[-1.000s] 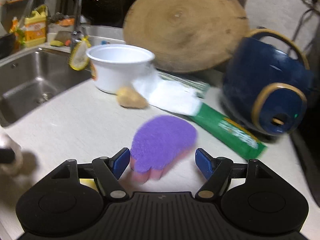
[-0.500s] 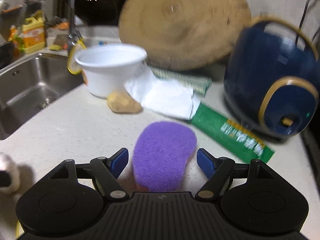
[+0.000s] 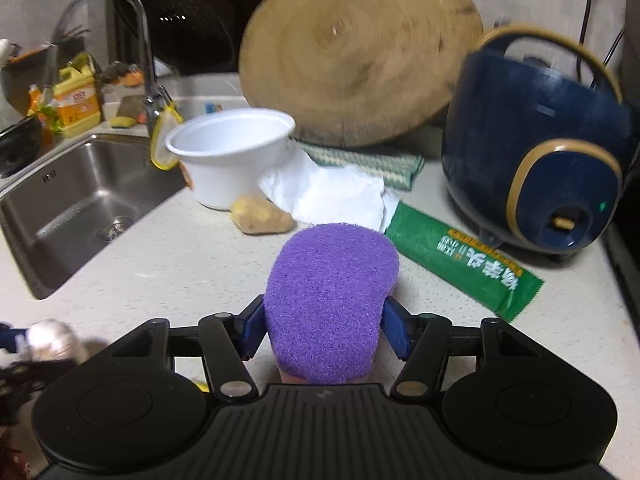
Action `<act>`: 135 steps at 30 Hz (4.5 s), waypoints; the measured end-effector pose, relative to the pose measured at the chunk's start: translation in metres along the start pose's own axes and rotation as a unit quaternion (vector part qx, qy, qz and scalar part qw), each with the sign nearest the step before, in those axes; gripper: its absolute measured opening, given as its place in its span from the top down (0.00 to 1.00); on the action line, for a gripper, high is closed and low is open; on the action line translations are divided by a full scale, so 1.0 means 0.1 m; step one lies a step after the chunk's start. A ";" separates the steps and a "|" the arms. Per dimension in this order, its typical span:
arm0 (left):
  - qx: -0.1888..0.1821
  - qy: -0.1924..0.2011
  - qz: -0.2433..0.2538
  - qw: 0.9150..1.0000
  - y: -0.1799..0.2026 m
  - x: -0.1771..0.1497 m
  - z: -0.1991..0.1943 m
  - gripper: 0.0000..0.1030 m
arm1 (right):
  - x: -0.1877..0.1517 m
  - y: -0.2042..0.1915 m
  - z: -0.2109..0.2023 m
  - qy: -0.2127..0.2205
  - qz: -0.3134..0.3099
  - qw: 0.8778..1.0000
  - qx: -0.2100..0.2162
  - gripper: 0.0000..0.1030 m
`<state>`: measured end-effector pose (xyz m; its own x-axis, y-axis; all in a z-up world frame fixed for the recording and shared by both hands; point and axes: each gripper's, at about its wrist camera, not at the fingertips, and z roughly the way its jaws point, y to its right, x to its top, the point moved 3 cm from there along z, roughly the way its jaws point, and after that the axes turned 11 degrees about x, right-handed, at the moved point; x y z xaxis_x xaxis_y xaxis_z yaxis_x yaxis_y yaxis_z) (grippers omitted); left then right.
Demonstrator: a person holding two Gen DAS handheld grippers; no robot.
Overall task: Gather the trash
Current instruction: 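Carry the garlic and sponge in both tools over the trash bin, then open the left tool to drop the garlic into the bin, then open the right tool to drop the purple sponge into the bin, then raise both open tools back over the counter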
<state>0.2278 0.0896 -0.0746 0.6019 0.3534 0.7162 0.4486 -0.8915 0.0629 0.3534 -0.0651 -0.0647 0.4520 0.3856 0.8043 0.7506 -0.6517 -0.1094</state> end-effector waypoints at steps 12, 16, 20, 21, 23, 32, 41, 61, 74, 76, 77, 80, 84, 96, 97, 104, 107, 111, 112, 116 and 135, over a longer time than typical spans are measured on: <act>-0.023 -0.005 0.022 0.999 0.15 0.05 0.09 0.46 | -0.41 -0.46 -0.41 -0.019 -0.015 0.997 0.071 0.41; -0.028 -0.008 0.023 0.999 0.19 0.07 0.11 0.46 | -0.57 -0.60 -0.37 -0.031 -0.038 0.996 0.076 0.39; -0.030 -0.011 0.013 0.999 0.18 0.08 0.12 0.46 | -0.64 -0.66 -0.34 -0.030 -0.049 0.996 0.064 0.33; -0.031 -0.011 0.012 0.999 0.17 0.08 0.12 0.46 | -0.65 -0.65 -0.34 -0.028 -0.049 0.996 0.063 0.32; -0.033 -0.013 0.009 0.999 0.17 0.08 0.12 0.46 | -0.65 -0.63 -0.34 -0.025 -0.042 0.997 0.061 0.31; -0.046 0.009 -0.018 0.999 -0.01 0.06 -0.11 0.46 | -0.58 -0.62 -0.53 0.020 -0.016 0.998 0.058 0.41; -0.066 0.077 -0.076 0.992 -0.80 -0.05 -0.90 0.46 | -0.56 -1.19 -0.88 0.047 -0.040 0.995 0.080 0.41; 0.064 -0.308 -0.054 0.948 -1.99 -3.01 0.44 0.47 | -2.55 -2.45 0.16 -0.286 -0.030 0.949 0.130 0.41; 0.005 -0.374 -0.073 0.925 -1.63 -4.23 2.30 0.65 | -3.51 -2.34 1.07 -0.337 -0.049 0.933 0.117 0.41; 0.006 -0.355 -0.065 0.933 -1.70 -4.14 2.22 0.65 | -3.62 -2.34 1.07 -0.336 -0.047 0.932 0.124 0.41; 0.002 -0.345 -0.075 0.936 -1.76 -4.05 2.11 0.65 | -3.65 -2.35 1.12 -0.337 -0.048 0.932 0.126 0.41; -0.020 -0.310 -0.126 0.942 -1.94 -3.75 1.68 0.65 | -3.72 -2.43 1.28 -0.343 -0.048 0.930 0.124 0.41; -0.015 -0.268 -0.147 0.952 -2.11 -3.42 1.08 0.65 | -3.67 -2.54 1.54 -0.356 -0.008 0.922 0.151 0.40; 0.040 -0.187 -0.142 0.971 -2.58 -2.58 0.10 0.65 | -3.11 -2.64 1.13 -0.346 0.055 0.916 0.197 0.38; 0.036 -0.181 -0.137 0.973 -2.57 -2.53 0.05 0.65 | -3.07 -2.66 1.12 -0.338 0.068 0.915 0.208 0.32; 0.057 -0.180 -0.137 0.972 -2.58 -2.53 0.04 0.65 | -3.66 -3.02 2.11 -0.378 0.064 0.902 0.198 0.22; 0.060 -0.177 -0.121 0.975 -2.59 -2.59 -0.03 0.65 | -4.22 -2.87 2.78 -0.429 0.098 0.885 0.152 0.24; 0.059 -0.175 -0.149 0.972 -2.79 -2.75 -0.18 0.65 | -4.56 -2.56 3.03 -0.486 0.153 0.856 0.082 0.41; 0.059 -0.177 -0.160 0.969 -2.85 -2.80 -0.21 0.65 | -4.51 -2.52 2.93 -0.481 0.162 0.857 0.086 0.41; 0.064 -0.168 -0.182 0.967 -3.01 -2.77 -0.34 0.65 | -3.89 -2.58 2.18 -0.398 0.097 0.903 0.132 0.41; -0.054 0.024 -0.067 0.996 -2.06 -1.13 -1.44 0.65 | -1.74 -2.36 -1.24 0.051 -0.257 0.959 -0.106 0.41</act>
<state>-0.0276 0.1925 -0.0682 0.5087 0.4596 0.7281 0.4471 -0.8637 0.2328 0.0381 -0.0595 -0.1071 -0.0088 0.6323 0.7747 0.7424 -0.5149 0.4287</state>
